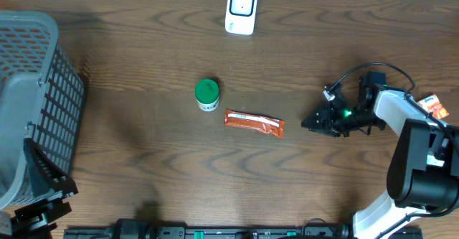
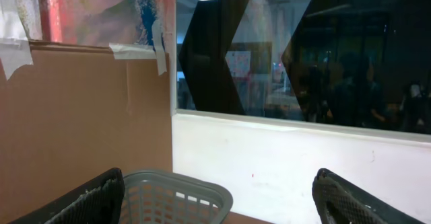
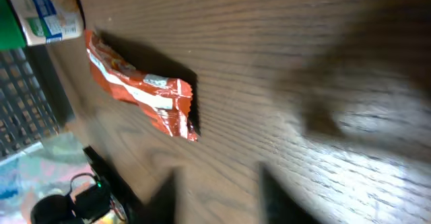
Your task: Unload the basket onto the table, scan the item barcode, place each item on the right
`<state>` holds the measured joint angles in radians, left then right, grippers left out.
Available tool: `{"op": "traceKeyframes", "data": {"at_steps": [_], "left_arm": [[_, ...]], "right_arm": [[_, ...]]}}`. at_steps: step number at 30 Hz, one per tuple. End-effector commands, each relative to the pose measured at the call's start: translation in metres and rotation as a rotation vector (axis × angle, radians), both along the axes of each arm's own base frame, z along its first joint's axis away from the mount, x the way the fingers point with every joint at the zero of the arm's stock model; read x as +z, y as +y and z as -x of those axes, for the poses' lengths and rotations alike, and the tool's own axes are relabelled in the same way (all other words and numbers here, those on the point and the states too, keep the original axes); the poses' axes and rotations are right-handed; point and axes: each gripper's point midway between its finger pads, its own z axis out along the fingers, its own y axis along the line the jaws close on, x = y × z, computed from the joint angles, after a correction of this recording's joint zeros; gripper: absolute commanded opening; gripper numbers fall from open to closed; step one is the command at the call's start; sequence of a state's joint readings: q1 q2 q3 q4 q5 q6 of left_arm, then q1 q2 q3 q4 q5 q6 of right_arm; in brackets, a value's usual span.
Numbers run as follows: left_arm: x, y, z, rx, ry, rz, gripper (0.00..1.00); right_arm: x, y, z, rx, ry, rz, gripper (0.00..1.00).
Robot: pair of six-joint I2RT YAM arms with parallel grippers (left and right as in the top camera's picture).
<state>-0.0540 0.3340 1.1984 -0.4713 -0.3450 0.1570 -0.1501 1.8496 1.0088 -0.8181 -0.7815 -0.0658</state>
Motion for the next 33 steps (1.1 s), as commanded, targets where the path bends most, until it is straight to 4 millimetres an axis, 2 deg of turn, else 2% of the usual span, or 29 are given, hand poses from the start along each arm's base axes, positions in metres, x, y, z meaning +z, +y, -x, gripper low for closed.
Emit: {"op": "traceKeyframes", "data": {"at_steps": [1, 3, 4, 12, 15, 23, 29, 31, 33], "left_arm": [[-0.002, 0.0, -0.004, 0.0, 0.011, 0.0, 0.89], [-0.002, 0.0, -0.004, 0.0, 0.011, 0.0, 0.89], [-0.002, 0.0, -0.004, 0.0, 0.011, 0.0, 0.89], [-0.002, 0.0, -0.004, 0.0, 0.011, 0.0, 0.89], [-0.002, 0.0, -0.004, 0.0, 0.011, 0.0, 0.89], [-0.002, 0.0, -0.004, 0.0, 0.011, 0.0, 0.89], [-0.002, 0.0, -0.004, 0.0, 0.011, 0.0, 0.89], [-0.002, 0.0, -0.004, 0.0, 0.011, 0.0, 0.89], [-0.002, 0.0, -0.004, 0.0, 0.011, 0.0, 0.89]], "right_arm": [[0.013, 0.023, -0.006, 0.055, -0.054, -0.033, 0.01], [0.014, 0.036, -0.007, 0.099, -0.083, -0.033, 0.01], [0.015, 0.054, -0.012, 0.118, -0.105, -0.036, 0.01], [0.033, 0.13, -0.047, 0.105, -0.243, -0.1, 0.01], [0.035, 0.151, -0.051, 0.11, -0.277, -0.098, 0.01], [-0.011, 0.174, -0.029, 0.164, -0.183, -0.016, 0.01], [-0.07, 0.163, -0.013, 0.163, -0.06, 0.095, 0.01], [-0.076, 0.161, -0.009, 0.168, -0.036, 0.102, 0.01], [-0.068, 0.163, -0.01, 0.191, -0.065, 0.09, 0.01]]}}
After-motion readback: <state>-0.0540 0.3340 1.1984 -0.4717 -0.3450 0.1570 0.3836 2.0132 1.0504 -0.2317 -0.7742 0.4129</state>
